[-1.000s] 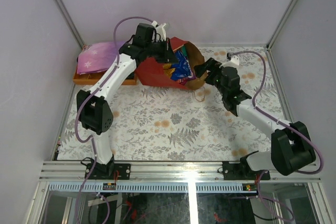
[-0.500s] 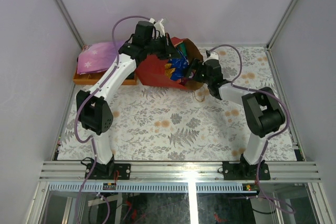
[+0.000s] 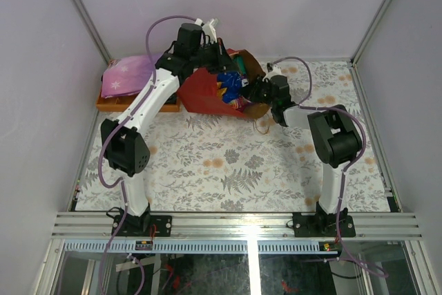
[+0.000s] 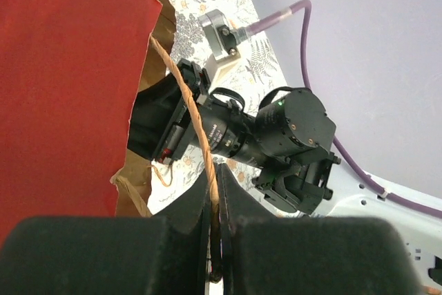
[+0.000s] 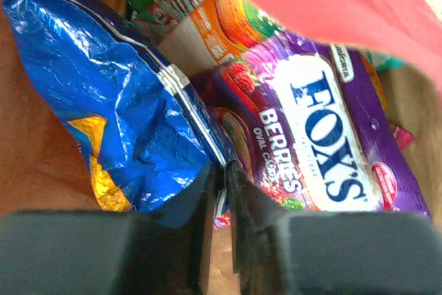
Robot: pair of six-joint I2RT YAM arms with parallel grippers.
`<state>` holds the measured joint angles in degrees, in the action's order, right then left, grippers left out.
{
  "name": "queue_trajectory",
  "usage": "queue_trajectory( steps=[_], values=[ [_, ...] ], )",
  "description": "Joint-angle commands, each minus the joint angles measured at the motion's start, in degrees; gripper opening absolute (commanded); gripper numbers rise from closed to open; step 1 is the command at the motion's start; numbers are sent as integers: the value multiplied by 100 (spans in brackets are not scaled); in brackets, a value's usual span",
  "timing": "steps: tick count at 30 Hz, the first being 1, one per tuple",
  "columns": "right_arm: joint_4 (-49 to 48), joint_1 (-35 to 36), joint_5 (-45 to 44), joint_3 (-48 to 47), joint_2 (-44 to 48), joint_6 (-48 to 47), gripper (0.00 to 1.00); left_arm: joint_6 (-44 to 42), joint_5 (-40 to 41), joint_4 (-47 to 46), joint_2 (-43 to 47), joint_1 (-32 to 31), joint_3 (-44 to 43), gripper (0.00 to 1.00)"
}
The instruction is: Take the snacks out of the paper bag
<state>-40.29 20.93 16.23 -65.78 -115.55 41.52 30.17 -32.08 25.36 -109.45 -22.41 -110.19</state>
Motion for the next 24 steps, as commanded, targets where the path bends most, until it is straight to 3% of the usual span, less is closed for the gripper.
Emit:
queue_trajectory(
  steps=[1,2,8,24],
  values=[
    [-534,-18,399,-21,617,-19,4,-106,231,12,-113,-8,-340,0],
    [-453,-18,391,29,797,-85,0,-128,312,46,-120,6,-363,0],
    [300,-21,433,-262,1940,-443,0,-14,678,75,-121,200,-305,0],
    [2498,-19,680,-1559,4429,-1215,0,446,576,-346,118,841,161,0]
  ],
)
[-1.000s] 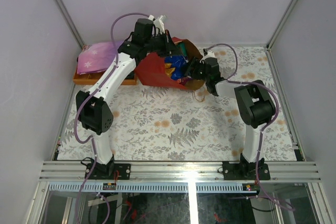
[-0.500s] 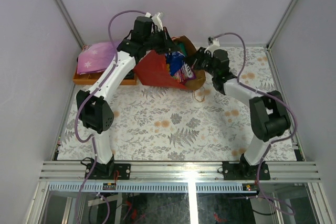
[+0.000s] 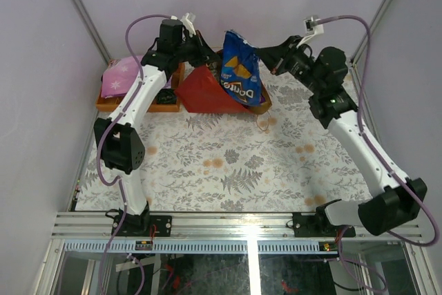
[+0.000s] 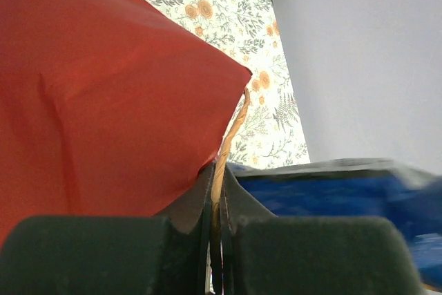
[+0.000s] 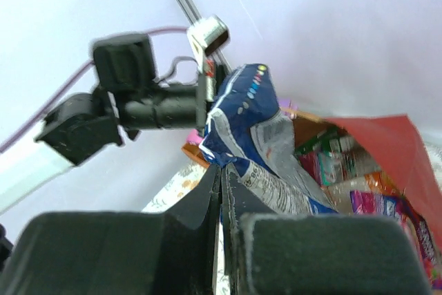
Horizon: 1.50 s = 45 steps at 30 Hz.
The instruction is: Take the snacks out of the paper bag
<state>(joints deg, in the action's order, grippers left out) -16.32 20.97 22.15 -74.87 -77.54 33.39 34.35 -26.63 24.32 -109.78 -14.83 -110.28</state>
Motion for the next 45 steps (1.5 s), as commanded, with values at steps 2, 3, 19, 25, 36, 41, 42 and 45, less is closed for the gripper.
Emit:
queue_trajectory(
  steps=[2,3,19,25,36,41,42,45],
  values=[
    [368,-24,58,-795,776,-522,0,16,-19,-252,176,85,188,0],
    [478,-26,46,-847,848,-561,0,-1,-34,-252,188,85,203,2],
    [1601,755,136,-170,1332,-354,0,-602,5,504,430,171,123,100],
    [1393,2548,-196,-293,351,-387,0,-1163,146,1238,736,263,119,100],
    [1123,3707,-821,637,-202,-1041,0,-1427,27,1993,504,422,-279,100],
    [971,3177,-1610,3033,516,-114,100,-1430,22,1983,432,415,-268,100],
    [1141,3165,-1838,3270,667,-118,99,-1426,26,1981,414,416,-259,100],
    [1548,3161,-2330,3516,1110,-249,99,-1419,21,1920,384,412,-219,100]
  ],
)
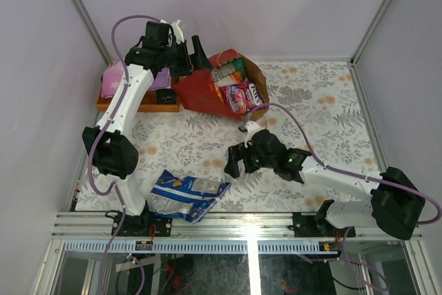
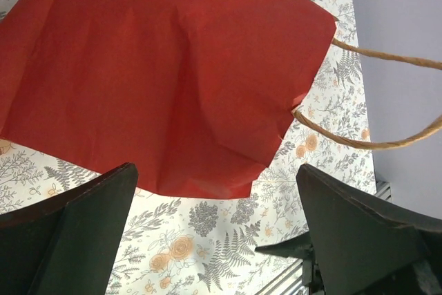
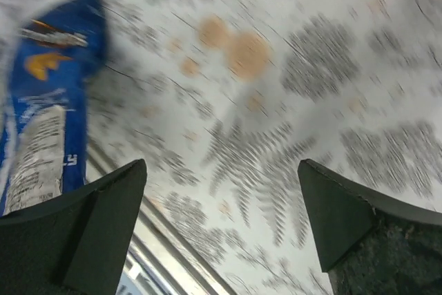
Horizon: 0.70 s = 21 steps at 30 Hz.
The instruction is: Take the snacks out of the paper bag
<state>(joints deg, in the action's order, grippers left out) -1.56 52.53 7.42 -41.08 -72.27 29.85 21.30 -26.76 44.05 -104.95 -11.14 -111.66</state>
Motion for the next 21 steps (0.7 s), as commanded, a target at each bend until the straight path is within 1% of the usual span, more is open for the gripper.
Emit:
queue_trajectory(
  steps=[1,4,7,9,11,12,15,17,18,19,20,21],
  values=[
    [164,4,-981,130,689,20,99,-106,32,-73,-103,42,-81,100],
    [336,11,-1154,-74,786,-286,99,-68,2,-114,-152,43,-122,100],
    [645,38,-1299,-419,524,-497,99,-75,-15,-113,-157,43,-141,100],
    [1152,39,-1603,-622,268,-506,99,-94,-11,-97,-138,43,-106,100],
    [1721,38,-2089,-785,111,-491,99,-104,13,-88,-106,44,-58,100],
    [1966,40,-2533,-842,112,-450,99,-111,36,-86,-93,42,-38,100],
    [2901,39,-4559,-1107,180,-195,99,-142,77,-82,-81,41,-23,100],
    [3721,27,-5856,-1420,-36,-242,99,-128,76,-89,-91,41,-51,100],
    [3976,13,-6387,-1633,-236,-193,99,-114,61,-90,-112,46,-82,100],
    [4383,5,-6710,-1864,-430,-59,99,-112,50,-90,-137,42,-118,100],
    [4604,11,-6834,-2050,-549,-93,99,-106,38,-83,-153,41,-150,100],
    [4360,17,-6585,-2133,-558,-353,99,-99,34,-87,-164,41,-171,100]
  ],
)
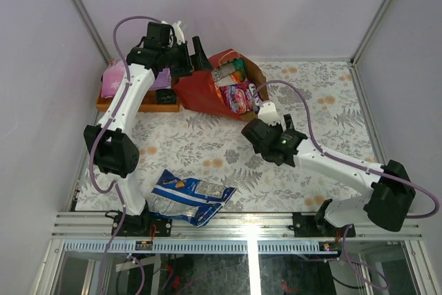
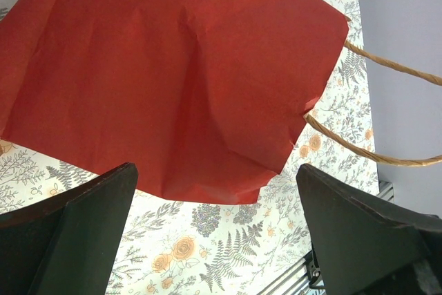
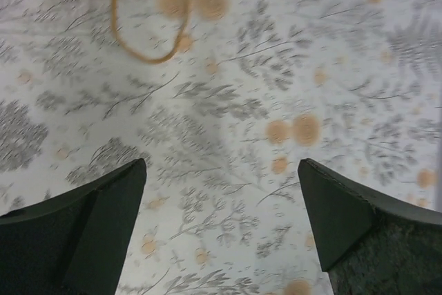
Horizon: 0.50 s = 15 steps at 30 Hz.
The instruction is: Take the snacks out of the paper bag
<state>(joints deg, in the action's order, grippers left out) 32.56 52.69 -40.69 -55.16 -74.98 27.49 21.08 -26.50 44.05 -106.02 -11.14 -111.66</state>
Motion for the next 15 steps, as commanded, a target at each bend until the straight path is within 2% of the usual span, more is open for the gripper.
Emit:
queue_trajectory(
  steps=[1,5,8,11,12,15],
  values=[
    [510,8,-1098,-686,-177,-537,100,-76,11,-84,-58,42,-172,100],
    [-1626,12,2222,-81,628,-817,88,-94,21,-86,-23,44,-71,100],
    [-2312,150,4301,-251,534,-816,85,-88,44,-140,6,42,63,100],
    [-2219,477,5225,-673,20,-929,88,-64,38,-169,-6,47,92,100],
    [-2027,501,5708,-742,-462,-827,100,-58,28,-175,-17,41,94,100],
    [-1885,497,6024,-594,-1106,-763,99,-38,1,-201,-25,43,107,100]
  ],
)
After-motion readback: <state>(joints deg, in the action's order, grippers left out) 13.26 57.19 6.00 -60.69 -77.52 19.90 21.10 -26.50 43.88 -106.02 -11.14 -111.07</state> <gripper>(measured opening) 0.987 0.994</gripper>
